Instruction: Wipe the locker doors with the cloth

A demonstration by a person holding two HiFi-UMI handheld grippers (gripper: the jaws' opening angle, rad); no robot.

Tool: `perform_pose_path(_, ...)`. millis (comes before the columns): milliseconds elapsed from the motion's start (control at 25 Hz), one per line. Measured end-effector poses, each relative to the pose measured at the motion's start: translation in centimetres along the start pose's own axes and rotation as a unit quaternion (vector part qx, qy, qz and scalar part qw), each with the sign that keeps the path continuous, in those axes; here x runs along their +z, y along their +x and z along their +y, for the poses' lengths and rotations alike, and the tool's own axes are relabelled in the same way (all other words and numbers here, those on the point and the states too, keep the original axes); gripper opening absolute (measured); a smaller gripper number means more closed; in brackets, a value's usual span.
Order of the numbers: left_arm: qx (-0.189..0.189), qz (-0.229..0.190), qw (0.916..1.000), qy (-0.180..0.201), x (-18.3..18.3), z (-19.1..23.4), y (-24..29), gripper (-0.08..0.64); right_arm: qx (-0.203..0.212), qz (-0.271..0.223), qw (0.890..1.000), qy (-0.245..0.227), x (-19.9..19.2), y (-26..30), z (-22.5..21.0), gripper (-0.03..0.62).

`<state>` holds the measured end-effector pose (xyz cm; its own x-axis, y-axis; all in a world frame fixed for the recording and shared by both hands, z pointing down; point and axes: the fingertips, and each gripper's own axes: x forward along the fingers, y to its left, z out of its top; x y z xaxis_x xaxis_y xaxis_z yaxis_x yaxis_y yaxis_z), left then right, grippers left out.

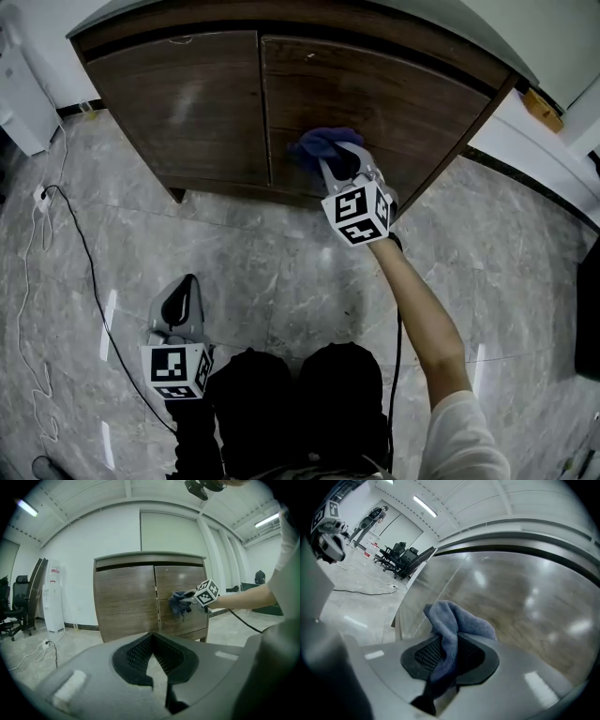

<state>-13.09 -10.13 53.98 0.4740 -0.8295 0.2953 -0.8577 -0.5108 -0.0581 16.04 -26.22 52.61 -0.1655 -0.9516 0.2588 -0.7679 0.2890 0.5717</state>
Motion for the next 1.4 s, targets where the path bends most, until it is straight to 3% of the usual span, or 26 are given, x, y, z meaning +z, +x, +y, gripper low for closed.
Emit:
perform_pose_path(1000, -0.001, -0.007, 0.9999, -0.012, 0.0, 0.5, -0.4, 0.0, -0.063, -0.106, 0.992, -0.026, 16.0, -2.2, -8.0, 0.094)
perform_pose_path(1400, 0.0, -0.008, 0.9999, -0.014, -0.2, 0.7, -0.5, 0.0, -0.08, -0.132, 0.988, -0.016, 19.1, -1.8, -8.8, 0.095)
